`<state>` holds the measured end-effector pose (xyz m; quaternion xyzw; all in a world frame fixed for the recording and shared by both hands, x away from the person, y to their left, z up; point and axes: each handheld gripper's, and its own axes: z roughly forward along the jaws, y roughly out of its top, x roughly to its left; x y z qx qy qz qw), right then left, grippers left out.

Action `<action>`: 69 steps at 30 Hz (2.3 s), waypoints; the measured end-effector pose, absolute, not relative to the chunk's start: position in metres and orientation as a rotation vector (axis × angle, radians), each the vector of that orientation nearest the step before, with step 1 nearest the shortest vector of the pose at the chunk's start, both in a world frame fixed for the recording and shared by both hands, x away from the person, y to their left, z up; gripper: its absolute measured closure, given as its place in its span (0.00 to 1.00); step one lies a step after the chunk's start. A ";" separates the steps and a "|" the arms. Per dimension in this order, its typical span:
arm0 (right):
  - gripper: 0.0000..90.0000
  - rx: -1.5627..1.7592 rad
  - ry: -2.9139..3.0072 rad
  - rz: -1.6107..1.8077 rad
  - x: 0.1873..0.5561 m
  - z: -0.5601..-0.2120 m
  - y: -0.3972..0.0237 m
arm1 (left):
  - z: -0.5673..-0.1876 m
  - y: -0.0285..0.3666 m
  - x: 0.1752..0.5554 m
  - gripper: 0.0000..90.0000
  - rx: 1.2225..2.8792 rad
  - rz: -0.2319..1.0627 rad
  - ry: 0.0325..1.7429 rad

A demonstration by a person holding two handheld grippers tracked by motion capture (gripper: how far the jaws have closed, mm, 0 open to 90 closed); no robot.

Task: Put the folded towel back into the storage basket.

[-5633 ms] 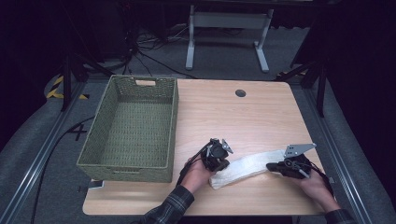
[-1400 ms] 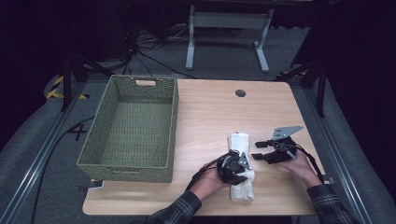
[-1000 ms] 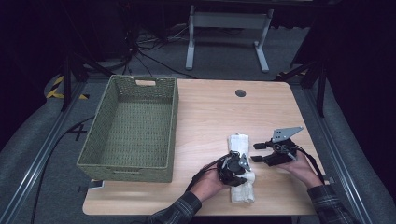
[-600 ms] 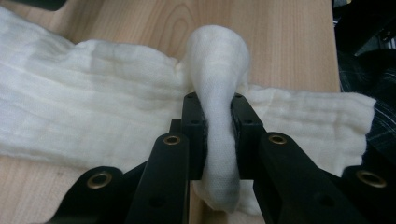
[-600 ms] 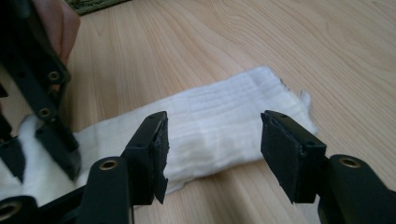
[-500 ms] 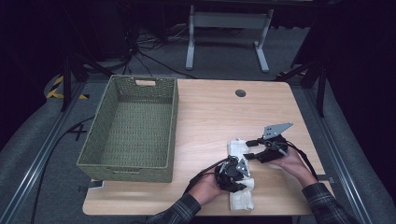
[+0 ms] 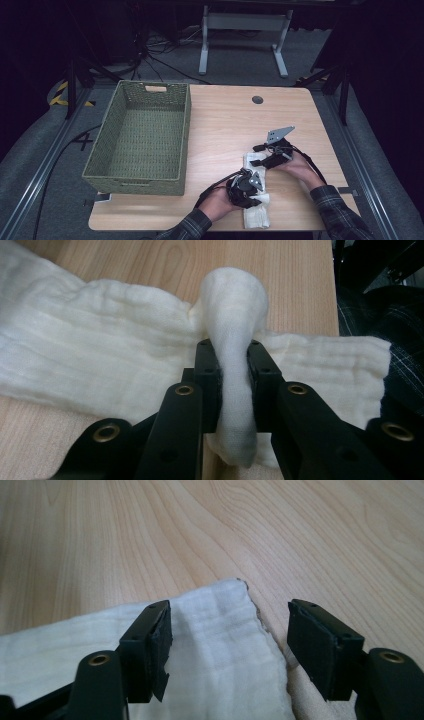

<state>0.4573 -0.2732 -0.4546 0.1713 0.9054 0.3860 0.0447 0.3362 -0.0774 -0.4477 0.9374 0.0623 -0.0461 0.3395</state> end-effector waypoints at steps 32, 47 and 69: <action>0.90 0.437 2.844 1.156 0.444 -0.442 -0.257 | -0.422 -0.050 0.348 0.89 2.382 -0.076 0.193; 0.91 0.327 2.838 1.121 0.449 -0.402 -0.219 | -0.391 -0.020 0.356 0.88 2.348 0.005 0.230; 0.91 0.191 2.770 1.135 0.464 -0.339 -0.162 | -0.333 0.034 0.362 0.89 2.315 0.126 0.269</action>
